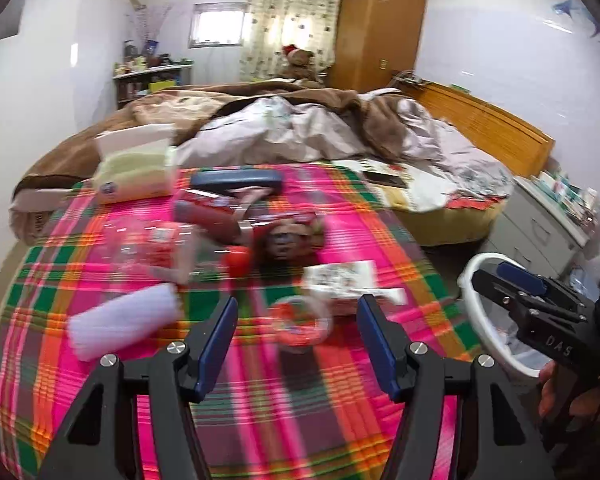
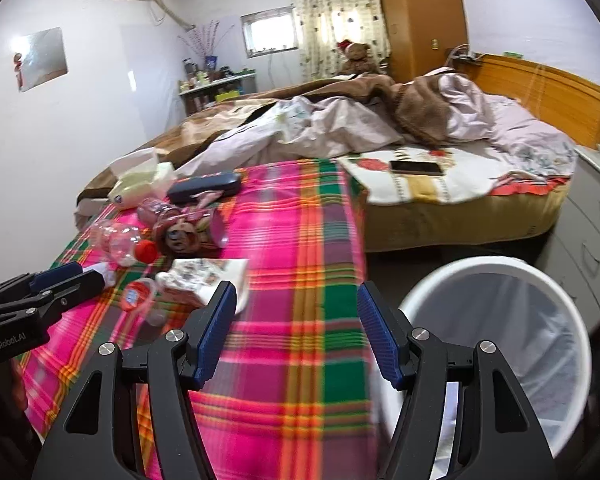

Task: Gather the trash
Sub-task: 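Move both grippers back over the plaid cloth toward the remaining trash, then grasp the patterned paper cup with the right gripper while the left grasps a foam net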

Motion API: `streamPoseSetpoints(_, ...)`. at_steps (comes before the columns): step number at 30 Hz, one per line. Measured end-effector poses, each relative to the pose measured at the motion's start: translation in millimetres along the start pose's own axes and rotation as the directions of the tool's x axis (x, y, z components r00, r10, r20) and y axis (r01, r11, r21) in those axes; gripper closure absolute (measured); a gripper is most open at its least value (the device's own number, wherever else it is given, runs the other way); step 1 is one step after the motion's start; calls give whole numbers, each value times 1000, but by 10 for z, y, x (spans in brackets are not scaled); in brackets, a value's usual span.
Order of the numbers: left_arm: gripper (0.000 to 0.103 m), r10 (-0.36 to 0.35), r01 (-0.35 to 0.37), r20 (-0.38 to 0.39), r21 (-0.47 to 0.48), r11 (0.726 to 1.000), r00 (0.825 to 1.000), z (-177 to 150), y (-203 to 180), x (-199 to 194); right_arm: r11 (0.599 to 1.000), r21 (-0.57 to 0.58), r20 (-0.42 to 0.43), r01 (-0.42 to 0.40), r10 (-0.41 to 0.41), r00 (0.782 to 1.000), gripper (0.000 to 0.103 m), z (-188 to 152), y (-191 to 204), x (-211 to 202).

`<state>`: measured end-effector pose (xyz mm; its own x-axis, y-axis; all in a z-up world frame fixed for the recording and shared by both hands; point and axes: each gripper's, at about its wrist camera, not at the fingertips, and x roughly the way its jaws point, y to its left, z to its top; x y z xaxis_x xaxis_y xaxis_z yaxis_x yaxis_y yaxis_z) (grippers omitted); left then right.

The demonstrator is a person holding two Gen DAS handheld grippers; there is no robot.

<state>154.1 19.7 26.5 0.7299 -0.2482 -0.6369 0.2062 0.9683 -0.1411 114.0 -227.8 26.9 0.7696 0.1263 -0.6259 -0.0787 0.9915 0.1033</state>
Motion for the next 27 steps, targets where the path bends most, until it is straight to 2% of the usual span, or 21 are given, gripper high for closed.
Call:
streamPoseSetpoints(10, 38, 99, -100, -20, -71, 992, 995, -30, 814, -20, 989, -103, -48, -108, 104, 993, 39, 55, 503, 317)
streamPoseSetpoints(17, 37, 147, -151, -61, -58, 987, 987, -47, 1279, 82, 959, -271, -89, -89, 67, 994, 39, 46, 766, 506)
streamPoseSetpoints(22, 36, 101, -107, -100, -60, 992, 990, -58, 1471, 224, 951, -294, -144, -93, 52, 988, 39, 17, 797, 669)
streamPoseSetpoints(27, 34, 55, -59, -149, -19, 998, 987, -55, 1507, 376, 955, -286, -188, -78, 24, 982, 39, -7, 795, 800)
